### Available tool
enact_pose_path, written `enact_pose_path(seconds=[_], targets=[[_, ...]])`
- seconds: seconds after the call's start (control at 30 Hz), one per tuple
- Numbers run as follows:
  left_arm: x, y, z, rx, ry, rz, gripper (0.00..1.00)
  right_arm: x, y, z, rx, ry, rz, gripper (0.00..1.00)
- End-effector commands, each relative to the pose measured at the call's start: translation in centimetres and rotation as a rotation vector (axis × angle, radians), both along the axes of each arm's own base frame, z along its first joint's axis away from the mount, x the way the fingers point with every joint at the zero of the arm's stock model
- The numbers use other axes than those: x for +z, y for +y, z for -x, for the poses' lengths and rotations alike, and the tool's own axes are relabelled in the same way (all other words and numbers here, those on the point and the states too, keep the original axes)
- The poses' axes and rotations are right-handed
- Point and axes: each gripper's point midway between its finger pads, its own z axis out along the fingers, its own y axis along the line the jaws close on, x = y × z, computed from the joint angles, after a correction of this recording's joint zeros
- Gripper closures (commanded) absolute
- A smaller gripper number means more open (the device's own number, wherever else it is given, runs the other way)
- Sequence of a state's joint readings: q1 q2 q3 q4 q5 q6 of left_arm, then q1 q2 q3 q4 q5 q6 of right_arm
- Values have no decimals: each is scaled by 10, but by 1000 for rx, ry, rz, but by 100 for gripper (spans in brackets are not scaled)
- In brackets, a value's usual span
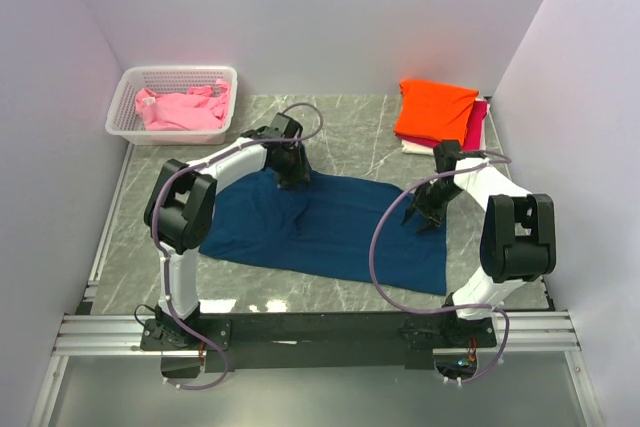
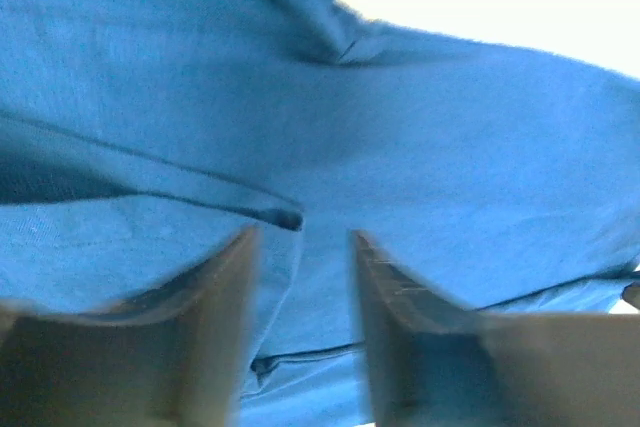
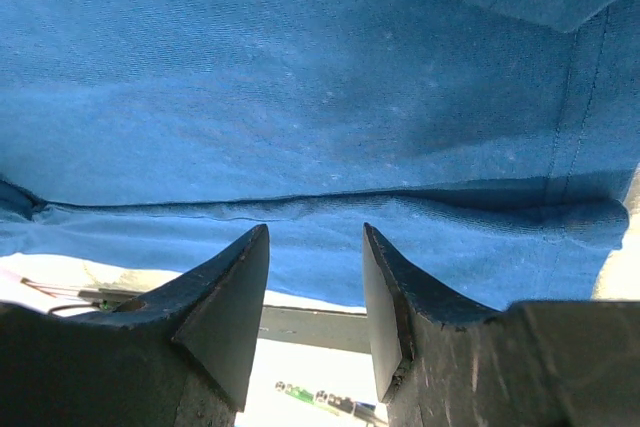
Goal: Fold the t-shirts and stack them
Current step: Fold the tshirt
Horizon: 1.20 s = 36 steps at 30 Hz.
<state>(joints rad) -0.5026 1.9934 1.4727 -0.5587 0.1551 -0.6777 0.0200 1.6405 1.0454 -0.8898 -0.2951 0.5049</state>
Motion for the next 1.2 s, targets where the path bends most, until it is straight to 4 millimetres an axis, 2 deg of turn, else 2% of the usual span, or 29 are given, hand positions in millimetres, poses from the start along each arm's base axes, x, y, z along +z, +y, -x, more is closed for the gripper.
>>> enact_pose_path(seconds=[0.0, 0.03, 0.07, 0.1, 0.17, 0.27, 0.3, 0.37, 0.4, 0.47, 0.5, 0.63, 0.77, 0.9, 1.17], targets=[[29, -12, -24, -7, -98, 28, 45, 26, -1, -20, -6, -128, 19, 51], [38, -12, -29, 0, -114, 27, 38, 30, -2, -25, -5, -158, 19, 50], [44, -12, -33, 3, -129, 23, 27, 36, -1, -28, -2, -188, 18, 50], [56, -14, -41, 11, -161, 26, 23, 39, -1, -31, 1, -205, 15, 50], [66, -6, -48, 37, -190, -6, 13, 41, -2, -36, 8, -234, 16, 50], [83, 8, -53, 83, -242, -15, 6, 33, -3, -39, 23, -214, 22, 50], [72, 17, -46, 94, -217, -31, 5, 31, -3, -39, 24, -208, 23, 50], [69, 33, -44, 137, -210, -21, 3, 24, -2, -42, 32, -197, 23, 50], [52, 48, -37, 159, -169, -38, 3, 23, -2, -44, 32, -194, 20, 50], [47, 59, -30, 178, -160, -35, 2, 17, 1, -47, 43, -185, 18, 50], [34, 68, -24, 192, -142, -42, 2, 15, 1, -49, 48, -180, 18, 50], [19, 80, -15, 206, -125, -44, 2, 1, 3, -53, 60, -153, 20, 50], [1, 85, -5, 221, -93, -58, 1, -21, 2, -47, 63, -97, 27, 50], [-22, 94, 14, 243, -49, -84, 1, -42, 0, -36, 72, -40, 36, 50], [-39, 109, 46, 270, 2, -113, 1, -66, -10, -19, 84, 53, 82, 51]])
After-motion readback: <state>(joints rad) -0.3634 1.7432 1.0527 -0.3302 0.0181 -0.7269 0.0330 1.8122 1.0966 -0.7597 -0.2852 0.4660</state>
